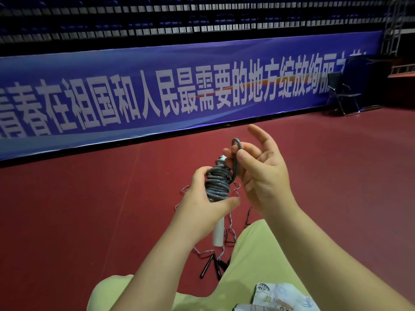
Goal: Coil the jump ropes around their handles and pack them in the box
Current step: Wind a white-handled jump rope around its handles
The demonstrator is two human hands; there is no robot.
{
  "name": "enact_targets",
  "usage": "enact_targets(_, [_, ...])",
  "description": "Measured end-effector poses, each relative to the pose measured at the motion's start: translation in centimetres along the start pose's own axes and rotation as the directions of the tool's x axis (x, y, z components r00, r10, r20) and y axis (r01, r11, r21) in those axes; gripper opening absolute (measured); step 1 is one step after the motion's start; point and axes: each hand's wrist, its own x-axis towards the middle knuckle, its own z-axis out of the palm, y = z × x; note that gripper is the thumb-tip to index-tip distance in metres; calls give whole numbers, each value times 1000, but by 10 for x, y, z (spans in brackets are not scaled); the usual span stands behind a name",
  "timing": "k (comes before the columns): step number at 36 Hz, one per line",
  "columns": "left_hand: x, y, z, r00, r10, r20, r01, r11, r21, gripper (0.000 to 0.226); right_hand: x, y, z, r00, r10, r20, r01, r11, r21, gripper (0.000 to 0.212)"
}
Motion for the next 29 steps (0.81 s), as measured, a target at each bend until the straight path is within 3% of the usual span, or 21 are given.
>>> enact_targets(2, [0, 0, 3, 1000, 24, 5, -24, 1000, -19, 52, 0, 1, 4, 999, -4, -39, 3, 1000, -15, 43])
enact_targets(9, [-3, 12, 1, 998, 3, 62, 17, 947, -322, 30, 2, -6, 11, 999, 35, -38, -32, 997, 67, 41])
enact_targets(14, [2, 6, -4, 1000, -15, 10, 18, 937, -348, 46, 5, -11, 14, 999, 46, -15, -44, 990, 131, 47])
enact_targets(24, [6, 12, -8, 992, -67, 104, 121, 693, -711, 36, 6, -10, 18, 996, 75, 44, -78, 994, 70, 57])
enact_targets(29, [7, 11, -11, 995, -44, 85, 88, 769, -633, 48, 11, -8, 19, 997, 79, -15, -78, 995, 53, 65])
